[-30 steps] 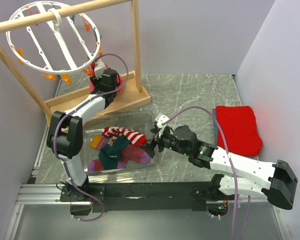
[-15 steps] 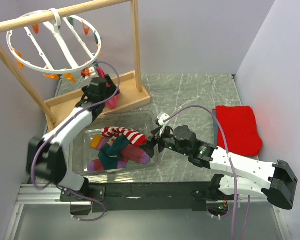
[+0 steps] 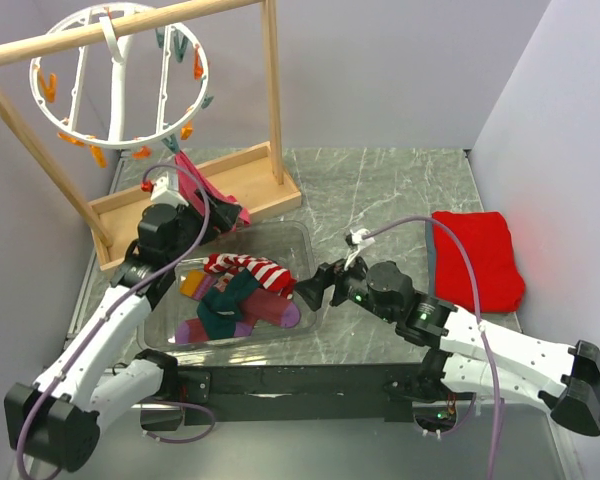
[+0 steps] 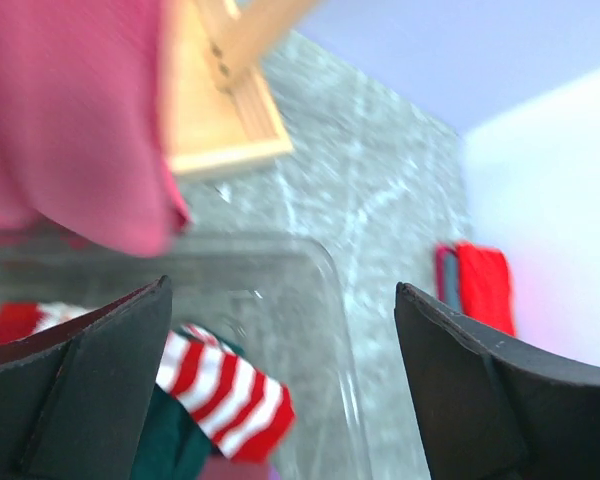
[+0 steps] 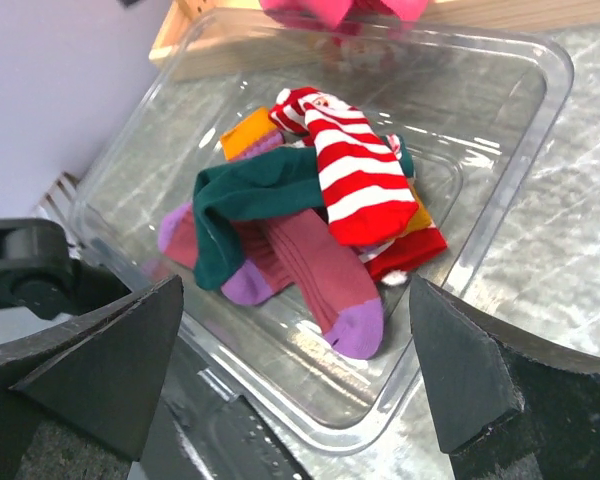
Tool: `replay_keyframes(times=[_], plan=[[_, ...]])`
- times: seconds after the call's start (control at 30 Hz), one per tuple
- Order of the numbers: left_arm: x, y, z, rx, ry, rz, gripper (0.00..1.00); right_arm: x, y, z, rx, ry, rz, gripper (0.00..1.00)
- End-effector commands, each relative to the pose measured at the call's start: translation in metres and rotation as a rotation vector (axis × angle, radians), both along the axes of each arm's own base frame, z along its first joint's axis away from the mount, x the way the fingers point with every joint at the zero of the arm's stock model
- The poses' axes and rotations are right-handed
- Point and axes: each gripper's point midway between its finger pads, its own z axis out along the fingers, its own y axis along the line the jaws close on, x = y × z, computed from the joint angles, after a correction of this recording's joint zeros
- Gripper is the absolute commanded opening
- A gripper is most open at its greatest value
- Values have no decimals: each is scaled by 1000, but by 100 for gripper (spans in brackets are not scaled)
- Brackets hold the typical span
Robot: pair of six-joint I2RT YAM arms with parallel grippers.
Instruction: Remove the socks clipped to the hanger
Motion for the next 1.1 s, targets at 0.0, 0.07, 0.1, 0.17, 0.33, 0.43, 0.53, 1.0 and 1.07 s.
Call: replay_keyframes(times=[0.0,0.07,0.1,0.17,0.33,0.43,0.53,1.0,1.07], plan=[[-23,-21,13,-81,-39,-143,96,-2,-9,-1,80,66,-60,100],[-23,-4,14,-25,-51,-65,96,-6,-11,-3,95,76,-54,100],[-26,1,22,-14,-71,-49,96,-9,-11,-4,107,92,-51,100],[-30,6,28,12,-90,-40,96,-12,-15,-8,116,106,-54,100],[-65,-20,42,-127,-169,-219,97,-16,-27,-13,199,136,-97,100],[-97,-41,43,-243,-243,-389,96,-15,-37,-15,273,150,-147,100],[-136,-53,40,-412,-284,-540,96,-14,-49,-19,371,159,-201,100],[-216,-46,2,-579,-396,-730,97,-17,-88,-78,737,223,-313,100],[-217,-46,-1,-613,-392,-736,97,-17,-88,-87,721,241,-325,100]])
